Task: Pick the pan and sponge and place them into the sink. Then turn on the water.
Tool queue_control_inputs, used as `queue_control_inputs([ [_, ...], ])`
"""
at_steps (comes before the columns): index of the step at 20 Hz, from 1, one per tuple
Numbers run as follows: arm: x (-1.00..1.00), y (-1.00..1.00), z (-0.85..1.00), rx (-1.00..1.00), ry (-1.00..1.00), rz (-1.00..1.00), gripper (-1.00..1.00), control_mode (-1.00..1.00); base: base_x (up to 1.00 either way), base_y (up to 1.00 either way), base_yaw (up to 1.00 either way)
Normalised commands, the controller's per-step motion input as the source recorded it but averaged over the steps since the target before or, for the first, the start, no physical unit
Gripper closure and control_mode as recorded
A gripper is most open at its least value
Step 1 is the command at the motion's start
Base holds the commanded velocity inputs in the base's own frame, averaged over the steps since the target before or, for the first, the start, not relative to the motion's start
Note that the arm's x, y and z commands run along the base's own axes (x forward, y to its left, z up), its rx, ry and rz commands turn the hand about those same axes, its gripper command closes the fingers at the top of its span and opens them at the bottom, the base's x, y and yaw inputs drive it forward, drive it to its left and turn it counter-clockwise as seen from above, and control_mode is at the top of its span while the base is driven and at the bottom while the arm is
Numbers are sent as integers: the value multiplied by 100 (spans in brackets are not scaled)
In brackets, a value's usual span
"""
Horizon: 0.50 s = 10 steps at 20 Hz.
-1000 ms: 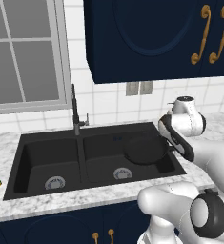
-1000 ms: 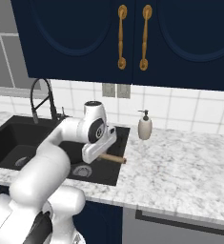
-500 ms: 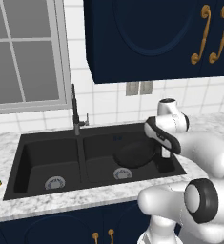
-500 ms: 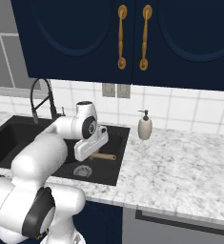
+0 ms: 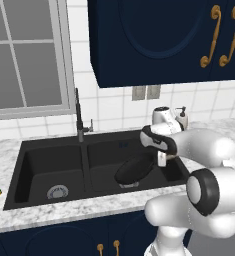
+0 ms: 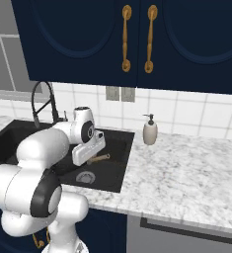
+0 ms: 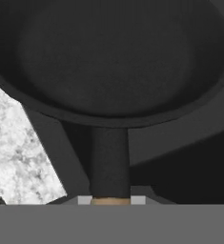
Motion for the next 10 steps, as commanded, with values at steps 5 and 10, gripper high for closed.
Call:
queue_control_inputs([
  [5,24,32,-28,0,0,4,100,-100,0,0,0],
  [10,25,34,-30,0,0,4,100,-100,0,0,0],
])
